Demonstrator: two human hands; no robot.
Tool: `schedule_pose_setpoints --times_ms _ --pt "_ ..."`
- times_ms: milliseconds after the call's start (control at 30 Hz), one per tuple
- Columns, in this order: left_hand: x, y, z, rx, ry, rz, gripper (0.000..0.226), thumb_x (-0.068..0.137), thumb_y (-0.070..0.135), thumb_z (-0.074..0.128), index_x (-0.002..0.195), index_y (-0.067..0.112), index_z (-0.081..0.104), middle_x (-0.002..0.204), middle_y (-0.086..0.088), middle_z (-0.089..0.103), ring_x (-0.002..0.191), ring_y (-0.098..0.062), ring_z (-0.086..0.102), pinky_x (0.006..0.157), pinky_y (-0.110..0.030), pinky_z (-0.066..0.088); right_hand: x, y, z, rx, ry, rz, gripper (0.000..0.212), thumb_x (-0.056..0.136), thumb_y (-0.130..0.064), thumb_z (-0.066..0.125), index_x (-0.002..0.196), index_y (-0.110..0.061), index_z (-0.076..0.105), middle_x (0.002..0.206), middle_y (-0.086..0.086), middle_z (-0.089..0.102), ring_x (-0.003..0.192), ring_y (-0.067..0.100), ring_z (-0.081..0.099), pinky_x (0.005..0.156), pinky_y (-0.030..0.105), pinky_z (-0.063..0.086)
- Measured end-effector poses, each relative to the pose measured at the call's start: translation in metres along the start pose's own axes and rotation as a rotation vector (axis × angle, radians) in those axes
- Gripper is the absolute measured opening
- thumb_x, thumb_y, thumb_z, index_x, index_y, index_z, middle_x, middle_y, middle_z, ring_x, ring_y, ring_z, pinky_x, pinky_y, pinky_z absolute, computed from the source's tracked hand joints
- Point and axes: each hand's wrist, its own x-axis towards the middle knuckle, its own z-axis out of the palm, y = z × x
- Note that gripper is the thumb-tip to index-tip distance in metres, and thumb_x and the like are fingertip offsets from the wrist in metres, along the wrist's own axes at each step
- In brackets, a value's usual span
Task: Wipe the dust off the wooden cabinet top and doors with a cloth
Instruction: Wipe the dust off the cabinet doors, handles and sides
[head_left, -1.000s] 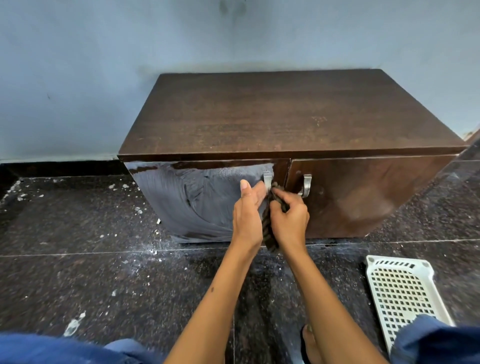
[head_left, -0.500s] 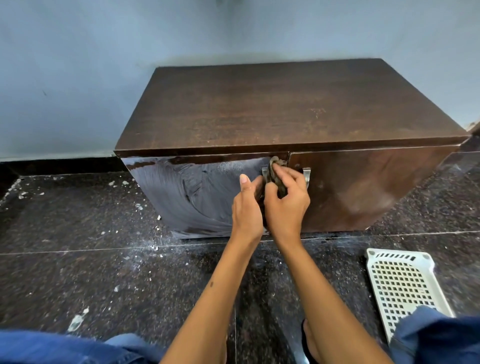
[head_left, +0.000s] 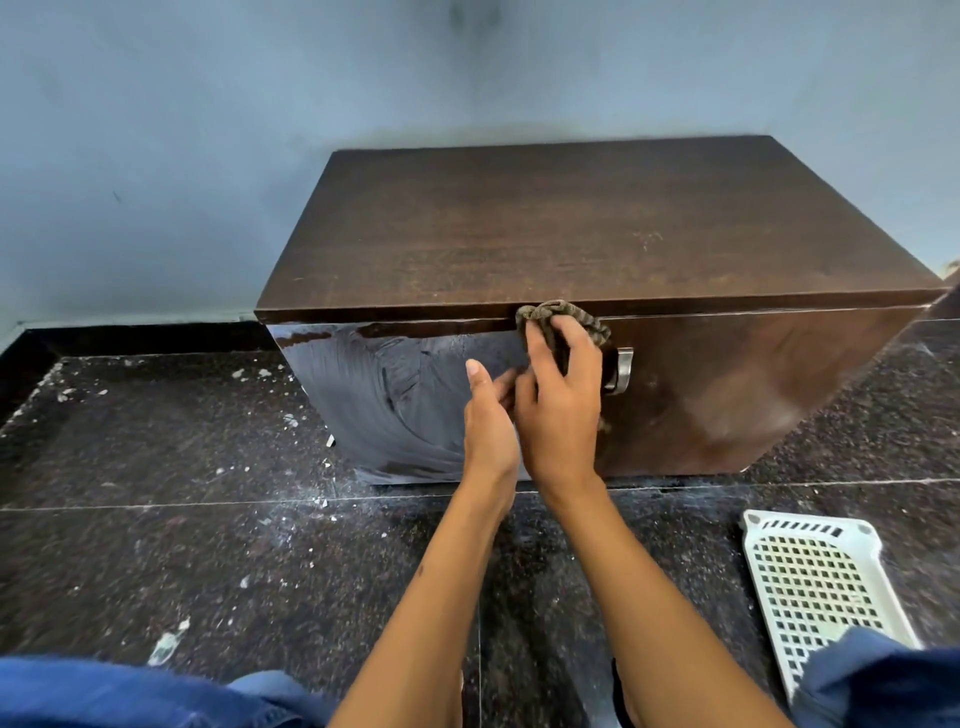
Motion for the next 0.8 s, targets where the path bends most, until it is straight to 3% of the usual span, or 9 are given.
schedule_pose_setpoints --times_ms 133,333,433,500,567,667,800 --pt "0.001 0.003 0.000 0.007 0.075 0.019 0.069 0.099 0.048 0.012 0.132 0.000 0.048 0.135 -0.014 0.053 0.126 -0.019 0.049 0.108 -0.028 0.035 -0.018 0.021 0.000 -0.213 -0.069 -0.182 0.035 0.077 0.003 0.071 0.112 0.000 0.067 0.121 0.017 0.062 0.113 0.035 0.057 0.090 0.042 0.048" --pt "-0.003 0.011 -0.002 0.038 0.134 0.010 0.069 0.098 0.050 0.014 0.131 0.003 0.050 0.133 -0.012 0.055 0.123 -0.019 0.051 0.107 -0.032 0.037 -0.008 -0.004 0.005 -0.220 -0.008 -0.149 0.025 0.081 -0.007 0.069 0.105 0.000 0.069 0.117 0.014 0.064 0.111 0.032 0.059 0.087 0.042 0.049" --pt "-0.004 0.014 -0.005 0.138 0.312 0.038 0.068 0.097 0.054 0.015 0.125 0.008 0.057 0.124 -0.008 0.060 0.111 -0.018 0.056 0.091 -0.030 0.042 -0.003 -0.024 0.015 -0.206 -0.092 -0.347 0.026 0.086 -0.018 0.058 0.101 -0.002 0.072 0.113 0.013 0.067 0.107 0.031 0.063 0.084 0.045 0.052" --pt "-0.005 0.017 -0.009 0.184 0.377 0.064 0.067 0.098 0.052 0.014 0.128 0.008 0.055 0.128 -0.010 0.058 0.119 -0.021 0.053 0.098 -0.033 0.041 -0.003 -0.023 0.014 -0.207 -0.116 -0.395 0.024 0.083 -0.015 0.065 0.102 -0.003 0.072 0.113 0.012 0.067 0.107 0.030 0.064 0.085 0.044 0.052" --pt "-0.004 0.021 -0.011 0.168 0.376 0.120 0.066 0.099 0.047 0.015 0.133 0.003 0.049 0.136 -0.013 0.052 0.129 -0.021 0.046 0.111 -0.036 0.032 -0.005 -0.011 0.008 -0.208 -0.051 -0.353 0.031 0.076 -0.004 0.075 0.106 0.001 0.069 0.115 0.016 0.066 0.108 0.033 0.063 0.085 0.044 0.052" --pt "-0.006 0.024 -0.009 0.189 0.348 0.192 0.065 0.099 0.045 0.014 0.137 0.002 0.043 0.142 -0.011 0.046 0.134 -0.017 0.040 0.115 -0.032 0.026 -0.006 -0.003 0.001 -0.217 0.108 -0.177 0.032 0.079 0.007 0.067 0.111 0.003 0.067 0.118 0.020 0.063 0.111 0.036 0.060 0.091 0.043 0.049" --pt "-0.010 0.023 -0.009 0.238 0.328 0.252 0.062 0.100 0.045 0.014 0.136 0.008 0.047 0.139 -0.007 0.049 0.132 -0.015 0.042 0.111 -0.026 0.028 -0.005 -0.026 0.015 -0.078 0.057 -0.187 0.026 0.082 -0.007 0.066 0.107 0.001 0.068 0.113 0.017 0.066 0.108 0.035 0.061 0.088 0.042 0.047"
